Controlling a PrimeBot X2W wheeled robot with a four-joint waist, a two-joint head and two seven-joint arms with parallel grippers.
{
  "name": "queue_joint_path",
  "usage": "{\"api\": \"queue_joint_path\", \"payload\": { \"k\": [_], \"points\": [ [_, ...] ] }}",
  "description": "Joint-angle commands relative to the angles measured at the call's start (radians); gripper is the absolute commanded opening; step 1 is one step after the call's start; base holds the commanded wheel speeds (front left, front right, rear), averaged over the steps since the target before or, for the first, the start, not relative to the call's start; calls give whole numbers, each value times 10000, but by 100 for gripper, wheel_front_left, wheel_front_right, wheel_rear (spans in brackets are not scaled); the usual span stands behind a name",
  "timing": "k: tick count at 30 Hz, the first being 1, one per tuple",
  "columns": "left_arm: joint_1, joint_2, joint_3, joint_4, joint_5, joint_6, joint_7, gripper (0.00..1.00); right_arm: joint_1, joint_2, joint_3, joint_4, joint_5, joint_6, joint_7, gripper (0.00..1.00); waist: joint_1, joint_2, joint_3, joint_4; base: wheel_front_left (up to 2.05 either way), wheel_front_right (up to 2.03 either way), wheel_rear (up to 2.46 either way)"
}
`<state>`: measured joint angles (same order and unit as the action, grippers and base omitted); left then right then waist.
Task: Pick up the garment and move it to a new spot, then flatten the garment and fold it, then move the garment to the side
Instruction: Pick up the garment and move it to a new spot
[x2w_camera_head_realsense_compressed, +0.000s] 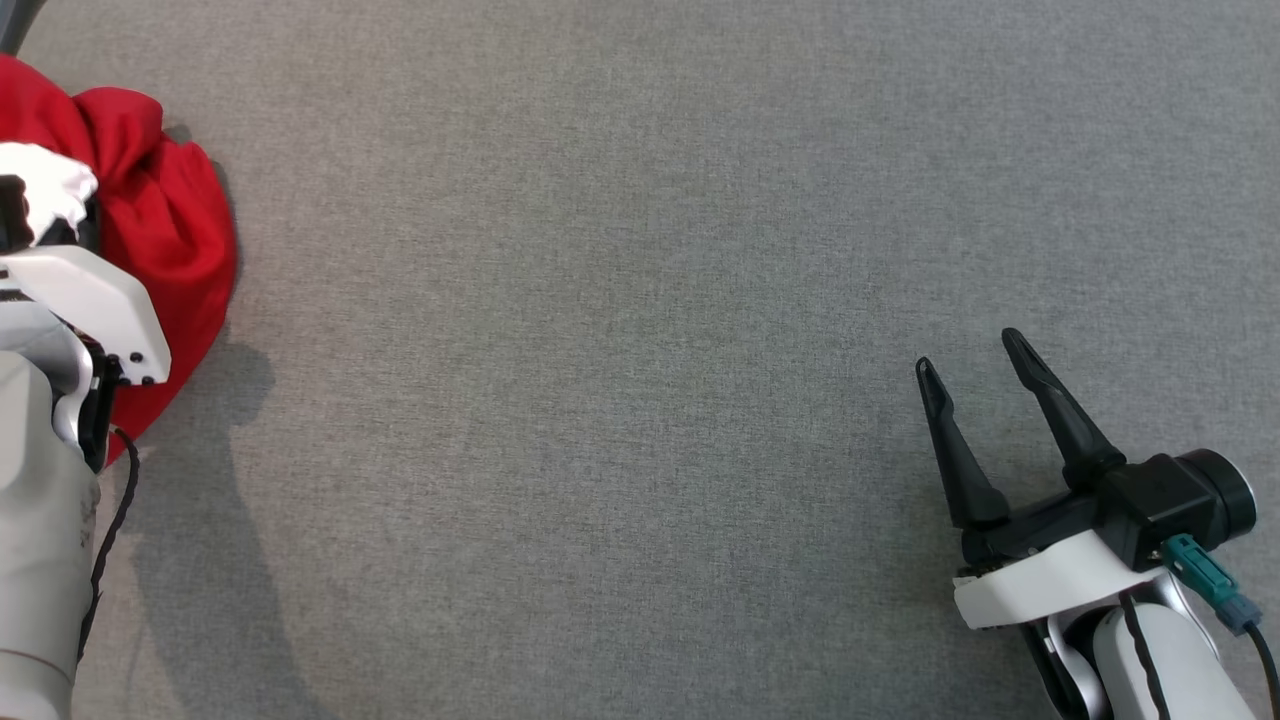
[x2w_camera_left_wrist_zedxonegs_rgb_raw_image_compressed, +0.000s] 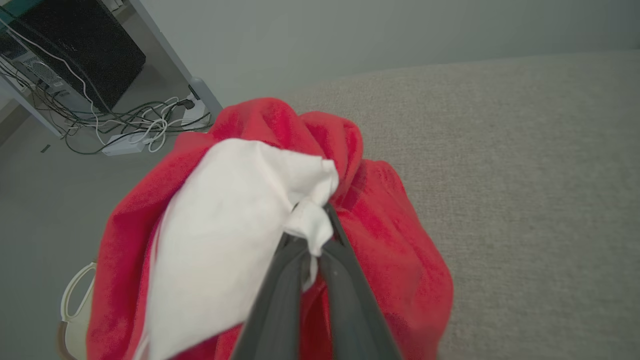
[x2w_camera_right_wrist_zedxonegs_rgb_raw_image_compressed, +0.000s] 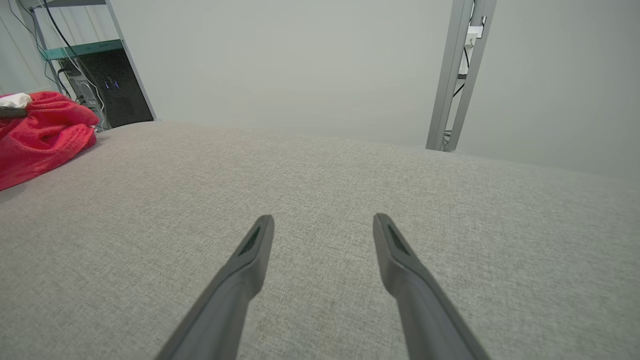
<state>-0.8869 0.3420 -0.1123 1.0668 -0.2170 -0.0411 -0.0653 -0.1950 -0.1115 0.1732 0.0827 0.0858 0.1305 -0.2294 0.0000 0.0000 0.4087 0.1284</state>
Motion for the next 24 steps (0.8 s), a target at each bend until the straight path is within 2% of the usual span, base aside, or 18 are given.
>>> {"api": "queue_joint_path", "payload": {
  "k": [1, 8, 13, 19, 24],
  "points": [
    [-220, 86, 2, -8, 39, 92, -196, 0, -22, -28, -20, 16, -30, 5, -70, 100, 0, 0, -60, 59, 0, 0, 0],
    [-377, 211, 242, -496, -260, 67, -1460, 0, 59, 28, -108, 131, 65, 5, -108, 100, 0, 0, -589, 264, 0, 0, 0],
    [46, 384, 533, -1464, -568, -56, -1844, 0, 212, 117, -227, 245, 103, 5, -185, 100, 0, 0, -1262, 311, 0, 0, 0],
    [1251, 445, 846, -3535, -928, -109, -1932, 0, 506, 269, -512, 325, 107, 3, -245, 100, 0, 0, -2217, 228, 0, 0, 0],
    [3261, 356, 979, -5835, -1148, 274, -1429, 0, 855, 419, -625, 465, 208, 3, -290, 100, 0, 0, -3014, 44, 0, 0, 0]
  ]
}}
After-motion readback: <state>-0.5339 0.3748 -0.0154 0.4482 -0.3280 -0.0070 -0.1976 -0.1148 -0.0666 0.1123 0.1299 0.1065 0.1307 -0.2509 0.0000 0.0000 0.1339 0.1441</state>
